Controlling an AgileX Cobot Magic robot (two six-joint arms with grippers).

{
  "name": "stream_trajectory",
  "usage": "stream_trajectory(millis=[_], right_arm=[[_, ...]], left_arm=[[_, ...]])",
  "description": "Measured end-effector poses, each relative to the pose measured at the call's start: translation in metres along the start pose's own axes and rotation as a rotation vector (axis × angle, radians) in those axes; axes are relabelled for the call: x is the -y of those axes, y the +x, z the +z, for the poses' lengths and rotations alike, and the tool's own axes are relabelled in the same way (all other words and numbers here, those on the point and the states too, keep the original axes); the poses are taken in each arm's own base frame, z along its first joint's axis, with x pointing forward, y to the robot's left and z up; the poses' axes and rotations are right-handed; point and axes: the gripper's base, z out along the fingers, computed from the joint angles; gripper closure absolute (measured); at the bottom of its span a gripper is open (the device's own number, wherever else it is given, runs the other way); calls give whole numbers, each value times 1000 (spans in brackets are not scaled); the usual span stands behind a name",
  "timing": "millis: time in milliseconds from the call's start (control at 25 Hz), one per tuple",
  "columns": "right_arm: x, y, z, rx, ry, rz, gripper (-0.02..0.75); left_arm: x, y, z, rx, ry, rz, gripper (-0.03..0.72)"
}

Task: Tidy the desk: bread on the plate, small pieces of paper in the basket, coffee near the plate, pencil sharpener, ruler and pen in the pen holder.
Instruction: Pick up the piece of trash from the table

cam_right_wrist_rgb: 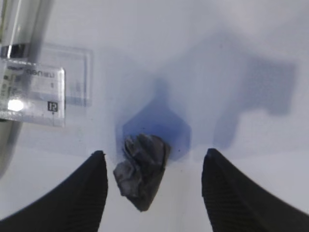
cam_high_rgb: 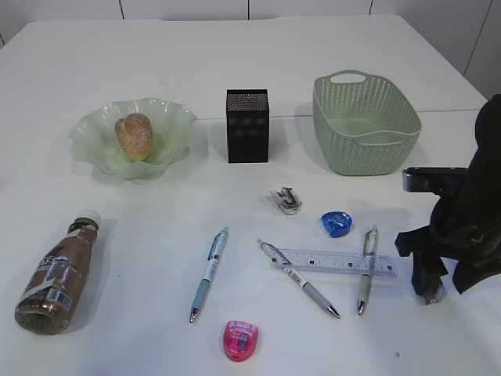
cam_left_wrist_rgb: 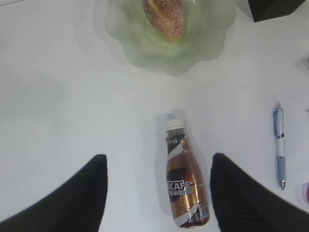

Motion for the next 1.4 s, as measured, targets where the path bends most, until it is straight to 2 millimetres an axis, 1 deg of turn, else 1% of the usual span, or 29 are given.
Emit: stream_trajectory(millis=[80,120,320,440,480,520,560,600,680,720,960,1000,1040,1080,1120,1240,1400], right_arm=[[0,0,0,-1,0,0,301],[0,0,0,-1,0,0,309],[0,1,0,-6,0,0,428],[0,1,0,-7,0,0,517],[0,1,0,-7,0,0,517],[0,1,0,-8,0,0,587],[0,1,0,-10,0,0,616],[0,1,0,-12,0,0,676],[0,1,0,-12,0,0,682],[0,2,0,-21,2,-3,699],[0,3,-5,-83,2,-6,702],[-2,-1,-15,-114,1,-11,703],[-2,1,-16,-138,2,-11,703],[-3,-5,-24,-126,0,-14,703],[-3,-5,-24,-126,0,-14,703],[-5,-11,-40,-160,-3,-18,703],[-8,-27,-62,-92,-6,-20,703]], left_arm=[[0,0,0,0,0,0,221],[0,0,0,0,0,0,221],[0,0,0,0,0,0,221],[0,0,0,0,0,0,221],[0,0,0,0,0,0,221],[0,0,0,0,0,0,221],[0,0,0,0,0,0,221],[0,0,0,0,0,0,221],[0,0,0,0,0,0,221],[0,0,0,0,-2,1,221],[0,0,0,0,-2,1,221],[0,0,0,0,-2,1,221],[0,0,0,0,-2,1,221],[0,0,0,0,-2,1,221],[0,0,0,0,-2,1,221],[0,0,0,0,-2,1,221],[0,0,0,0,-2,1,221]])
